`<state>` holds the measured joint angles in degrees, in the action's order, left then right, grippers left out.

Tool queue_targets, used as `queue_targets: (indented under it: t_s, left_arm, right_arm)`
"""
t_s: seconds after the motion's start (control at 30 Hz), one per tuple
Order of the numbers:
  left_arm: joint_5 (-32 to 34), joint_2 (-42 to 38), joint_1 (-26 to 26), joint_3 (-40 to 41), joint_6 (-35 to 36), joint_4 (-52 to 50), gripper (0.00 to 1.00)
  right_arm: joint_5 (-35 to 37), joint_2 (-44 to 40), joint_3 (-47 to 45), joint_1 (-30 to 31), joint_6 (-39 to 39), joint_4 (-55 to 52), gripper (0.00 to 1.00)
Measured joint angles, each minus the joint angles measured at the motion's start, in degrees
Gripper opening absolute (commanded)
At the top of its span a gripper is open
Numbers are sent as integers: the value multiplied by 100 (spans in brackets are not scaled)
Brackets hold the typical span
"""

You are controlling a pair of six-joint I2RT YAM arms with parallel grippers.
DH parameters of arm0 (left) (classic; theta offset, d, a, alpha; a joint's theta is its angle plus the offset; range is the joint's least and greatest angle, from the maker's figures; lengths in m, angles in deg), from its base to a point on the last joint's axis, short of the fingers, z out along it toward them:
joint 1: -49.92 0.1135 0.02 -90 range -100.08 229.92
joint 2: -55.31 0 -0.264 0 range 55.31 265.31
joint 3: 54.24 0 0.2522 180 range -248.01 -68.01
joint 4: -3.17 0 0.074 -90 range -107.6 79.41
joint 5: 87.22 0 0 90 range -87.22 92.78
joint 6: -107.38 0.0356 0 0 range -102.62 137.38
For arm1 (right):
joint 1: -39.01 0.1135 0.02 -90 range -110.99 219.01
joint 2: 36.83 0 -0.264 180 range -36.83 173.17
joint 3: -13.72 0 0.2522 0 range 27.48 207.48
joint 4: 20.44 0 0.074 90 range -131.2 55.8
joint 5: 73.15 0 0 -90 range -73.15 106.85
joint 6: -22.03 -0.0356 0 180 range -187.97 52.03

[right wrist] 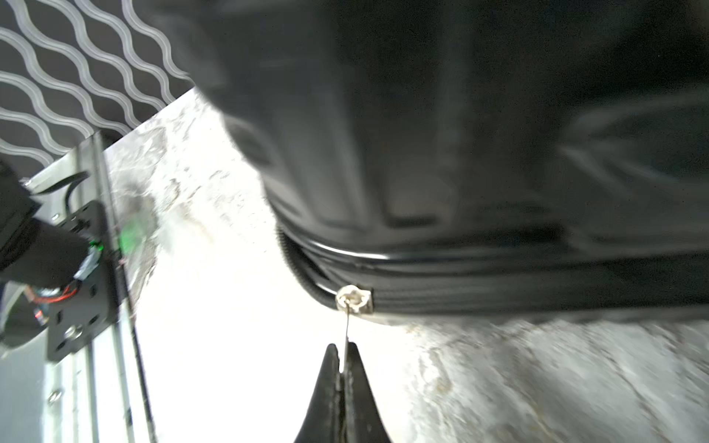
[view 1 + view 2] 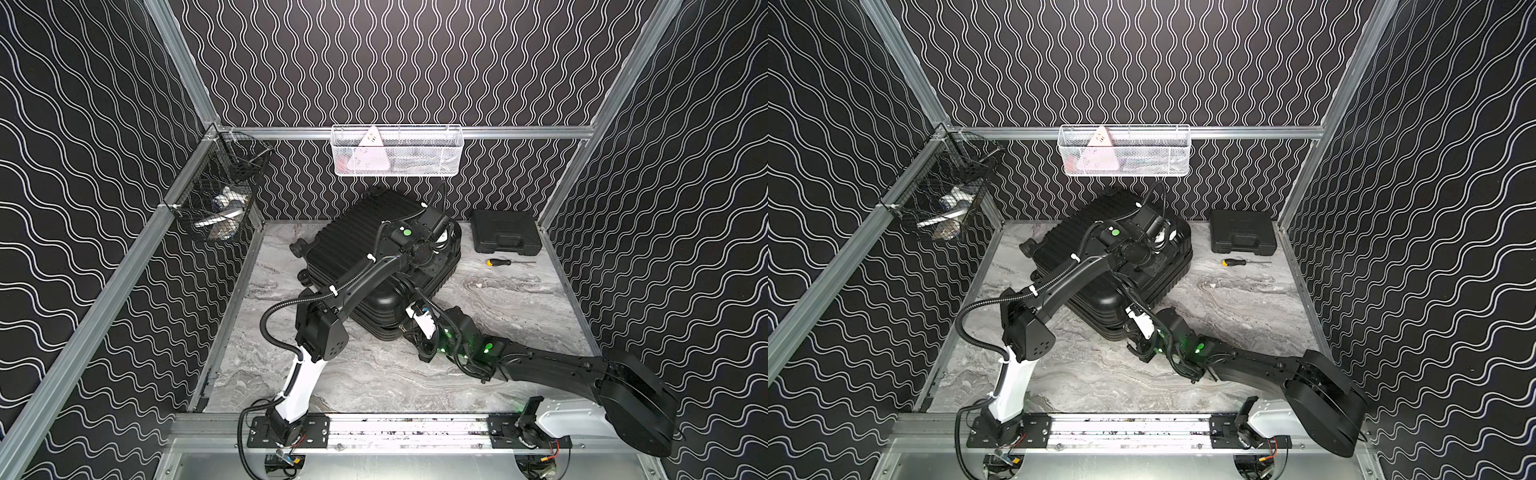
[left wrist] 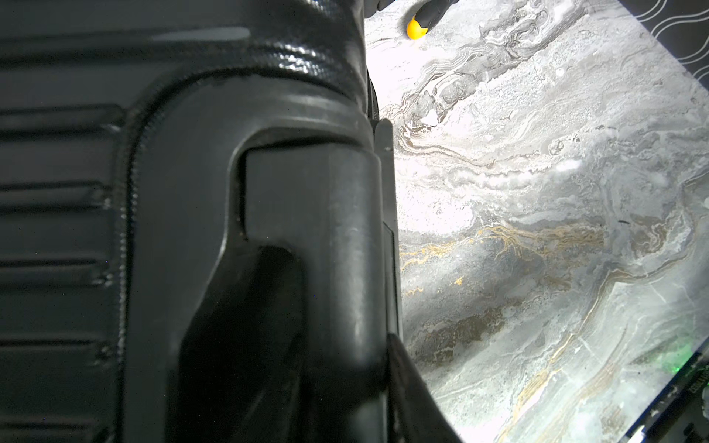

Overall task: Close the suitcase zippers
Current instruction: Zip the zipper on the suitcase.

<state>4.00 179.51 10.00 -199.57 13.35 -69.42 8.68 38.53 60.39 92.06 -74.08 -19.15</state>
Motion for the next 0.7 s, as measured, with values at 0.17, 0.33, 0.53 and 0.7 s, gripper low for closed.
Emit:
queue_targets:
  t_s: [0.17,0.33,0.53,0.7]
  left_arm:
    - [-20,20,0,4,-33,-103,21]
    - [-52,4,0,177,-37,-142,19]
    - [-94,15,-2,216,-81,-35,18]
    - [-140,85,-2,203,-122,-33,17]
  right_arm:
    - [-92,291,236,179,111,-101,0]
    - [96,573,501,446,133,-223,0]
    - [411,763,739,750,162,-269,0]
    - [654,949,903,920,162,-321,0]
